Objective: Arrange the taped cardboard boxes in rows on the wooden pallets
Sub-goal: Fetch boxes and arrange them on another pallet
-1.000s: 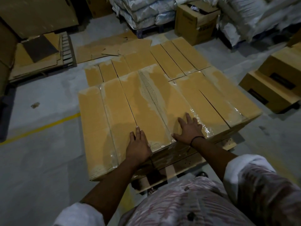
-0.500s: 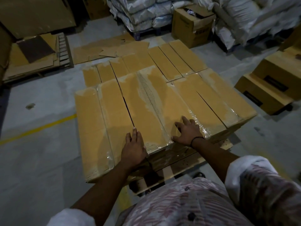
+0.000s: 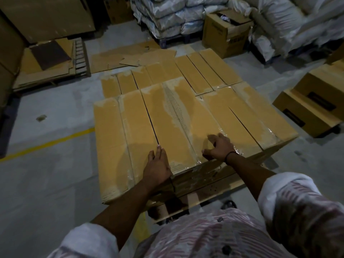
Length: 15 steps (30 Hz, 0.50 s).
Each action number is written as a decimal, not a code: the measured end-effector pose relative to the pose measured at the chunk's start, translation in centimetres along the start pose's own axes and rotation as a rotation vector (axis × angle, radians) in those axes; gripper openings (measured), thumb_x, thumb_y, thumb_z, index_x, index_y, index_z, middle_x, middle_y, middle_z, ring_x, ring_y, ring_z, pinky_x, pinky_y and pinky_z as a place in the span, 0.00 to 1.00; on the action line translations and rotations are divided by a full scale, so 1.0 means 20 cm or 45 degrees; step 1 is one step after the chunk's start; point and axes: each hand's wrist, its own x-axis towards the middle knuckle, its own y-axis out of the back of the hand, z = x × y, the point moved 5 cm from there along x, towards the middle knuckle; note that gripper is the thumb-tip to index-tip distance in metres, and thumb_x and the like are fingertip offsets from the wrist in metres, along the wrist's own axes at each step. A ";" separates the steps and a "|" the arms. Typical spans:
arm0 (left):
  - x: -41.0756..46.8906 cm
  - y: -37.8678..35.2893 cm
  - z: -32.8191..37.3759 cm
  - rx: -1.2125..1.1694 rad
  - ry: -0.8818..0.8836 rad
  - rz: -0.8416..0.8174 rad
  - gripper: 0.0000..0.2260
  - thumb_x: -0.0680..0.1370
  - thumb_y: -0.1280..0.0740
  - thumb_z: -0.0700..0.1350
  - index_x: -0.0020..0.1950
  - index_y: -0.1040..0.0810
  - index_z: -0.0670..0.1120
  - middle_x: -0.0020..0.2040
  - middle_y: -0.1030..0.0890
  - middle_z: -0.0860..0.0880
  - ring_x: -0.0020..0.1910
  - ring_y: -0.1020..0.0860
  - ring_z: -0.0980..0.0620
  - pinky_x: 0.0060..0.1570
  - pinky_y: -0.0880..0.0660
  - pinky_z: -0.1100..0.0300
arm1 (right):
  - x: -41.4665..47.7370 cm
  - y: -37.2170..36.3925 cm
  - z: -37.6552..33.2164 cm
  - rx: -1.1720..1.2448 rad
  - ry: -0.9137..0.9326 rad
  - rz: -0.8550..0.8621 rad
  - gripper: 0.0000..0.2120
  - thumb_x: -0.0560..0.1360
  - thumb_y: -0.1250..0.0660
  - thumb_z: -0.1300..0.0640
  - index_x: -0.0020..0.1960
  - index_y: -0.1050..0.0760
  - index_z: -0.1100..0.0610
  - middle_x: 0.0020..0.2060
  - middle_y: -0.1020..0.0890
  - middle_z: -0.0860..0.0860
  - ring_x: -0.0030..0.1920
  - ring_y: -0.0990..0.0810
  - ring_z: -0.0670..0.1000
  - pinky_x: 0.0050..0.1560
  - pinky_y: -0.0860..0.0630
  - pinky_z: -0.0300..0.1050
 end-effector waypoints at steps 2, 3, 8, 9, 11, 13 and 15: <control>0.00 -0.01 -0.01 -0.038 0.008 0.008 0.38 0.82 0.37 0.52 0.84 0.56 0.43 0.84 0.59 0.47 0.81 0.54 0.36 0.78 0.43 0.45 | 0.04 0.00 0.03 0.094 -0.007 0.012 0.40 0.65 0.22 0.38 0.73 0.30 0.46 0.73 0.31 0.55 0.71 0.32 0.62 0.69 0.30 0.63; 0.00 -0.01 -0.01 -0.056 0.014 0.013 0.38 0.82 0.36 0.52 0.84 0.55 0.44 0.84 0.59 0.48 0.81 0.54 0.37 0.78 0.43 0.45 | 0.06 0.00 0.04 0.220 -0.032 0.012 0.40 0.63 0.20 0.39 0.72 0.28 0.48 0.71 0.29 0.55 0.70 0.29 0.61 0.67 0.28 0.63; 0.02 -0.02 -0.03 -0.091 0.018 0.022 0.39 0.82 0.36 0.54 0.84 0.55 0.45 0.84 0.60 0.50 0.81 0.56 0.39 0.78 0.44 0.45 | 0.17 -0.01 0.12 0.878 -0.244 -0.011 0.60 0.50 0.12 0.47 0.77 0.34 0.51 0.75 0.36 0.53 0.68 0.29 0.63 0.49 0.16 0.59; 0.02 -0.03 -0.03 -0.095 0.019 0.012 0.39 0.82 0.36 0.55 0.84 0.56 0.45 0.84 0.60 0.50 0.81 0.57 0.39 0.78 0.44 0.45 | 0.17 -0.02 0.13 0.969 -0.300 -0.020 0.57 0.54 0.12 0.53 0.78 0.36 0.51 0.75 0.37 0.52 0.68 0.29 0.64 0.45 0.15 0.56; 0.02 -0.03 -0.03 -0.094 0.021 0.007 0.40 0.82 0.36 0.55 0.84 0.56 0.45 0.84 0.60 0.50 0.82 0.57 0.39 0.79 0.46 0.45 | 0.19 -0.03 0.13 0.998 -0.367 -0.007 0.55 0.60 0.14 0.54 0.80 0.40 0.53 0.76 0.39 0.53 0.68 0.30 0.64 0.47 0.15 0.54; 0.02 -0.04 -0.03 -0.096 0.023 0.018 0.39 0.82 0.36 0.55 0.84 0.55 0.45 0.84 0.60 0.50 0.82 0.57 0.38 0.79 0.47 0.45 | 0.21 -0.05 0.12 0.795 -0.399 -0.032 0.57 0.59 0.15 0.47 0.80 0.42 0.55 0.76 0.39 0.57 0.69 0.30 0.65 0.60 0.20 0.60; 0.03 -0.04 -0.03 -0.099 0.024 0.025 0.39 0.82 0.36 0.54 0.84 0.55 0.45 0.84 0.59 0.49 0.82 0.57 0.38 0.79 0.47 0.44 | 0.24 -0.09 0.12 0.711 -0.386 -0.066 0.59 0.57 0.16 0.45 0.80 0.43 0.55 0.74 0.36 0.59 0.69 0.30 0.65 0.64 0.23 0.62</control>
